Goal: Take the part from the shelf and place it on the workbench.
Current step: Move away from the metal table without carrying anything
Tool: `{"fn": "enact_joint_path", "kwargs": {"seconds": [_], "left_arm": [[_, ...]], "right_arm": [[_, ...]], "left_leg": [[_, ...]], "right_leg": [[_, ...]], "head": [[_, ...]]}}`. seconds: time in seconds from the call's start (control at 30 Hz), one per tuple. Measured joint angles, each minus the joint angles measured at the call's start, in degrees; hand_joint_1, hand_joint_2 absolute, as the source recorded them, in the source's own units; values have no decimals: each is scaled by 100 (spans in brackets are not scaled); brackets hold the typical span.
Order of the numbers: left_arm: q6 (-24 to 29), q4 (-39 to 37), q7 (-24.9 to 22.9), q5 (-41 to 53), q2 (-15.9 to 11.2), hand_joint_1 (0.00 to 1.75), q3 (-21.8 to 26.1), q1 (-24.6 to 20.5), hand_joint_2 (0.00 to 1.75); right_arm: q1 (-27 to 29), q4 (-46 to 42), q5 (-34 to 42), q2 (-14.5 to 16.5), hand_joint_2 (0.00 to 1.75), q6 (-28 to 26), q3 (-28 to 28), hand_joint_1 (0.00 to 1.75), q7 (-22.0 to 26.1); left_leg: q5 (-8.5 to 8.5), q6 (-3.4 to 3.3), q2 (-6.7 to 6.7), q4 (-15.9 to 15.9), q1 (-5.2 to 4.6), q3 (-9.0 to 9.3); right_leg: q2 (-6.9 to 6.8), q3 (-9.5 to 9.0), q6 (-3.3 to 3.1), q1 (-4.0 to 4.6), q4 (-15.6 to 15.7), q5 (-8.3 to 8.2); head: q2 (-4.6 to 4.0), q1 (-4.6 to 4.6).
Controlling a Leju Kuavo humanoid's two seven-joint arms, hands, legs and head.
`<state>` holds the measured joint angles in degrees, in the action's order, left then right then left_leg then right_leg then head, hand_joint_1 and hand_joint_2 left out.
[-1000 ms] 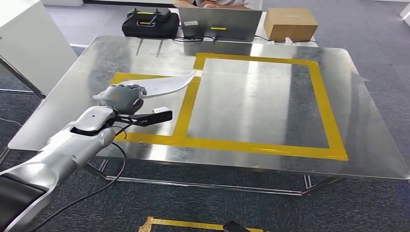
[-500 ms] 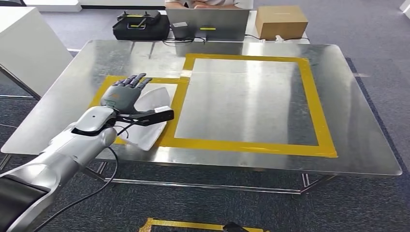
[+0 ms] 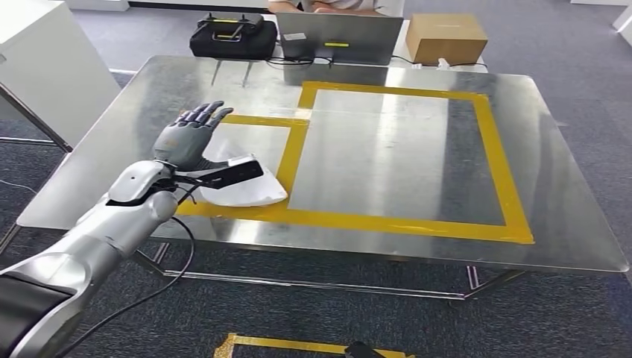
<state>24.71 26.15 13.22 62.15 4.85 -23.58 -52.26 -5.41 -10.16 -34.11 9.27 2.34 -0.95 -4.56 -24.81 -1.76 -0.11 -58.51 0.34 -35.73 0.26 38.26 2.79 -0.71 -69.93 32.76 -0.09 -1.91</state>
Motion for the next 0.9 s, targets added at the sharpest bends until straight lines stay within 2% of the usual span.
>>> {"fn": "enact_joint_path", "kwargs": {"seconds": [0.07, 0.1, 0.17, 0.23, 0.27, 0.33, 0.4, 0.43, 0.47, 0.5, 0.57, 0.6, 0.63, 0.73, 0.77, 0.8, 0.87, 0.9], "left_arm": [[26, 322, 264, -292, 7, 0, 126, 156, 0], [12, 518, 358, -417, 10, 0, 168, 247, 0], [-40, 961, 468, -599, 18, 0, 195, 475, 0], [-116, 1442, 508, -715, 23, 0, 175, 737, 0], [-148, 1682, 524, -763, 21, 0, 160, 856, 0], [-187, 2123, 547, -861, 17, 0, 129, 1052, 0], [-215, 2485, 563, -935, 12, 0, 93, 1227, 0], [-229, 2637, 565, -955, 7, 0, 70, 1308, 0], [-238, 2765, 567, -964, -1, 0, 47, 1374, 0], [-242, 2879, 567, -969, -8, 0, 26, 1419, 0], [-244, 3078, 567, -972, -15, 0, 1, 1454, 0], [-244, 3159, 567, -975, -15, 0, -7, 1457, 0], [-249, 3223, 567, -976, -18, 0, -14, 1462, 0], [-271, 3342, 588, -1022, -27, 0, -29, 1500, 0], [-279, 3392, 615, -1074, -27, 0, -38, 1518, 0], [-296, 3465, 653, -1155, -25, 0, -49, 1549, 0], [-357, 3691, 730, -1384, -24, 0, -79, 1679, 0], [-404, 3832, 763, -1518, -27, 0, -97, 1782, 0]], "right_arm": [[13, 1, 14, 0, 0, -1, 55, 0, 0], [17, 1, 16, 0, 0, -1, 78, 0, 1], [31, 1, 3, 0, 0, -1, 114, 0, 2], [53, 1, -26, 0, 0, -1, 154, 0, -2], [59, 2, -38, 0, 0, -1, 176, 0, -6], [61, 2, -50, -1, 0, -2, 215, 0, -16], [67, 2, -51, -5, 0, -3, 235, 0, -26], [71, 2, -51, -9, 0, -3, 243, 0, -31], [73, 2, -51, -11, 0, -3, 250, 0, -34], [74, 2, -51, -13, 0, -3, 260, 0, -36], [71, 1, -51, -13, 0, -3, 278, 0, -36], [70, 0, -51, -13, 0, -3, 284, 0, -36], [70, 0, -51, -13, 0, -4, 288, 0, -36], [77, 2, -51, -15, 0, -9, 309, 0, -41], [80, 2, -51, -17, 0, -15, 320, 0, -47], [83, 2, -50, -19, 0, -24, 332, 0, -55], [85, 2, -41, -26, 0, -46, 355, 0, -72], [87, 2, -34, -31, 0, -58, 367, 0, -79]], "left_leg": [[17, 28, -6, -18, -9, -14], [35, 54, -10, -28, -20, -33], [82, 118, -14, -38, -38, -70], [56, 180, -12, -63, -27, -97], [-60, 210, -10, -162, -22, -135], [-505, 264, -8, -705, -8, -314], [-941, 293, -8, -1452, -2, -511], [-1033, 293, -8, -1642, -2, -513], [-1019, 284, -8, -1603, -2, -408], [-915, 265, -8, -1331, -3, -194], [-679, 207, -8, -468, -16, 381], [-608, 177, -9, -137, -30, 577], [-575, 148, -11, 51, -46, 679], [-457, 51, -3, 111, -73, 620], [-390, 10, 7, 128, -63, 573], [-315, -27, 17, 148, -47, 510], [-186, -70, 29, 158, -35, 355], [-127, -75, 33, 157, -37, 273]], "right_leg": [[-2, -443, -20, 0, 803, -290], [1, -583, -38, 3, 1062, -357], [17, -650, -82, 17, 1191, -379], [16, -605, -157, 4, 1187, -437], [9, -579, -203, -5, 1193, -473], [-11, -496, -272, -13, 1201, -550], [-22, -387, -290, -4, 1198, -628], [-25, -330, -289, 0, 1196, -670], [-27, -275, -284, 5, 1195, -713], [-28, -225, -275, 9, 1193, -754], [-27, -151, -238, 23, 1184, -833], [-29, -126, -209, 28, 1183, -872], [-33, -111, -176, 29, 1183, -911], [-34, -71, -75, 8, 1210, -999], [-30, -17, -49, 5, 1157, -907], [-26, 58, -24, 5, 998, -707], [-26, 243, 8, 1, 368, -118], [-27, 301, 21, 0, -2, 97]], "head": [[0, 1], [0, 3], [0, 5], [0, 7], [0, 15], [0, 32], [0, 38], [0, 38], [0, 37], [0, 38], [0, 36], [0, 33], [0, 32], [0, 32], [0, 25], [0, 17], [0, -1], [0, -7]]}}
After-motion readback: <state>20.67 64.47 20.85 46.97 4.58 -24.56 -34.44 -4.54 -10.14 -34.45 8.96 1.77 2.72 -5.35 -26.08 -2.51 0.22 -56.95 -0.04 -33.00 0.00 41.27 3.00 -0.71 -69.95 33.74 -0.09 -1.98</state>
